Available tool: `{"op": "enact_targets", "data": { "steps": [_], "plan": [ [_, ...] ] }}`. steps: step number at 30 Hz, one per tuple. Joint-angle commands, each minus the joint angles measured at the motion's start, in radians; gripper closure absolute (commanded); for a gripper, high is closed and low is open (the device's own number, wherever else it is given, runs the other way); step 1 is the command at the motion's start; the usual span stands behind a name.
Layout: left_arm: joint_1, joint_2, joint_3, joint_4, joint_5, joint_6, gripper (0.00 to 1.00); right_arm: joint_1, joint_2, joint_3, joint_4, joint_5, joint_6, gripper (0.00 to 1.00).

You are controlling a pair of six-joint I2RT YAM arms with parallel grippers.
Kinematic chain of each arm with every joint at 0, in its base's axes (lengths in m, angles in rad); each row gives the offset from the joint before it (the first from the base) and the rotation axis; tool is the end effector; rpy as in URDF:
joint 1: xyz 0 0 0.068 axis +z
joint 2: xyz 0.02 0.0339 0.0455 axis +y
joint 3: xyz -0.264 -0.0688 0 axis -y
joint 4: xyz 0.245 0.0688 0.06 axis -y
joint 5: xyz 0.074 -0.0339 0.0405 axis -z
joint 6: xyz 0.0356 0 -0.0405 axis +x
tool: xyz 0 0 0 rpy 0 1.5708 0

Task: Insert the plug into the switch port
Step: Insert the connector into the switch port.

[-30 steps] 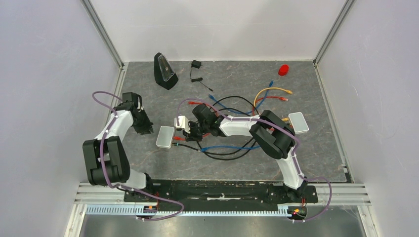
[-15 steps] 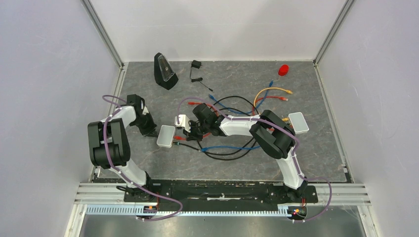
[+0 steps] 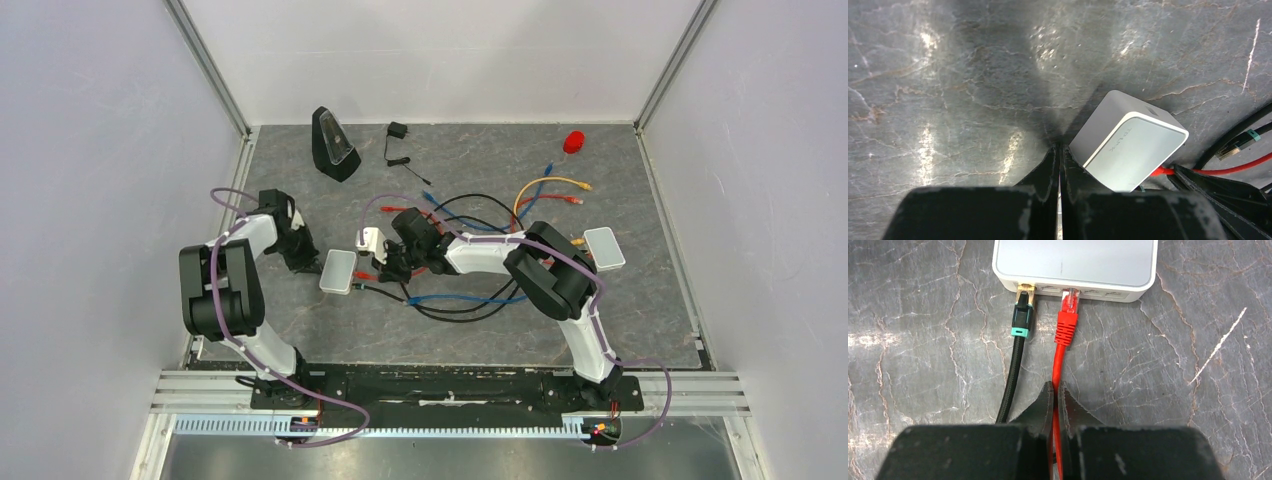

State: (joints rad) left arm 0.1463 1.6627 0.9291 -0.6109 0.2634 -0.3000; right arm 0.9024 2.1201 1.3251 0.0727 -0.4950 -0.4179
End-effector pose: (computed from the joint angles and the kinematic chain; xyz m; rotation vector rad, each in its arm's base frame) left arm 0.2889 0.0332 0.1513 -0.6011 2.8466 -0.4096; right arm 0.2664 0.3646 0.1362 -1.6225 1.6606 0.8157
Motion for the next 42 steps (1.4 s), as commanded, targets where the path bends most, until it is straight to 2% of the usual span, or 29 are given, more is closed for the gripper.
{"op": "enact_targets", "data": {
  "steps": [1,12,23,30,35,42],
  "plan": [
    [-0.078,0.017,0.017,-0.029,0.154,0.047,0.97,0.010,-0.003,0.049,0.197,-0.004,-0.004,1.00],
    [-0.134,0.024,0.020,-0.054,0.109,0.083,0.98,0.010,-0.099,-0.097,0.441,0.039,0.051,1.00],
    [-0.205,0.040,0.057,-0.066,0.074,0.103,0.96,0.010,-0.080,-0.071,0.429,-0.018,-0.010,1.00],
    [-0.222,0.063,0.032,-0.015,0.167,0.072,0.96,0.025,-0.036,-0.036,0.446,-0.043,-0.005,1.00],
    [-0.227,0.084,0.073,-0.037,0.178,0.114,0.96,0.029,-0.015,-0.036,0.455,-0.048,-0.026,1.00],
    [-0.292,0.120,0.091,-0.068,0.124,0.149,0.95,0.030,-0.087,-0.097,0.570,0.002,-0.013,1.00]
  ]
}}
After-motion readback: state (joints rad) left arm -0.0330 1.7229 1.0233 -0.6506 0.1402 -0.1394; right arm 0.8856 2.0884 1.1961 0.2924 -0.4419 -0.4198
